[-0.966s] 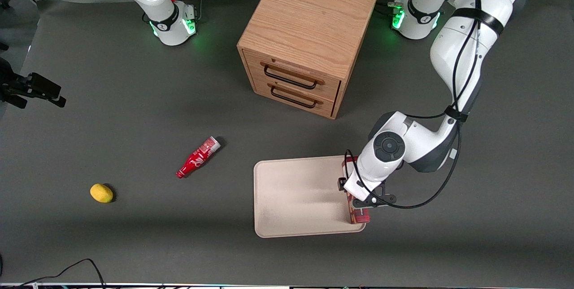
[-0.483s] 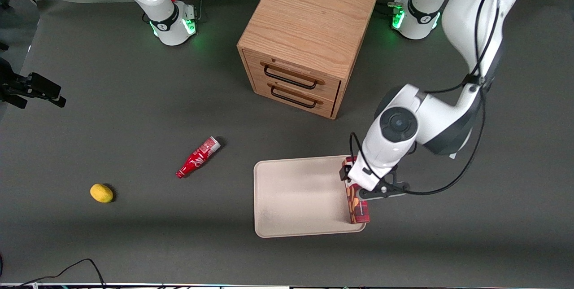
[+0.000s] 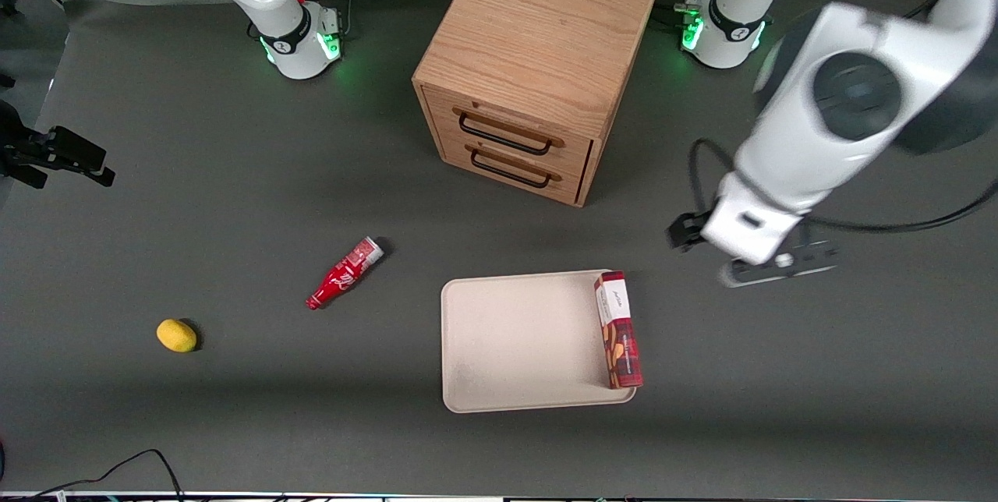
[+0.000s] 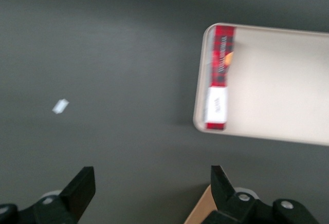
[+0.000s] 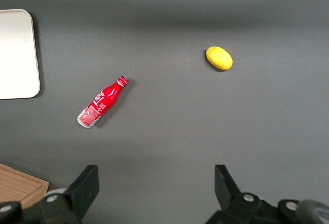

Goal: Place red cookie box on tray

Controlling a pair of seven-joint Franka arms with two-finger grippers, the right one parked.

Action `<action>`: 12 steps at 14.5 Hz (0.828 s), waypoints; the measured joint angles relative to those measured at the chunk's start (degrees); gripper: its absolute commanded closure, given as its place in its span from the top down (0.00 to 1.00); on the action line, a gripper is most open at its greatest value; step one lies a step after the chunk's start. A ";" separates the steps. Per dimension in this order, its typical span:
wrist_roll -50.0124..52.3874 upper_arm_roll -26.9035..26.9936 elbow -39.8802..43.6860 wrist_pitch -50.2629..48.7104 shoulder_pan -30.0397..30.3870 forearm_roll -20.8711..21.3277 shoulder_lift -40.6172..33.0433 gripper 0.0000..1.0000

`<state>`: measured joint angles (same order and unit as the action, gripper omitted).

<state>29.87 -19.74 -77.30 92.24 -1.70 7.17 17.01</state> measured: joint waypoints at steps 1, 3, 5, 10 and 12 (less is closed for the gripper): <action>-4.69 3.03 -0.04 -3.04 0.26 -2.01 -2.38 1.00; -13.75 8.46 -0.21 -8.01 0.61 -4.62 -6.35 1.00; -20.98 12.71 -1.29 -11.25 0.67 -5.81 -9.42 1.00; -31.87 19.96 -16.53 -8.73 0.65 -6.21 -20.48 1.00; -33.12 21.38 -23.57 -6.11 0.64 -6.35 -26.04 1.00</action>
<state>-3.25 1.65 -100.87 86.13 -1.05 0.82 -9.04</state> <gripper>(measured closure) 0.000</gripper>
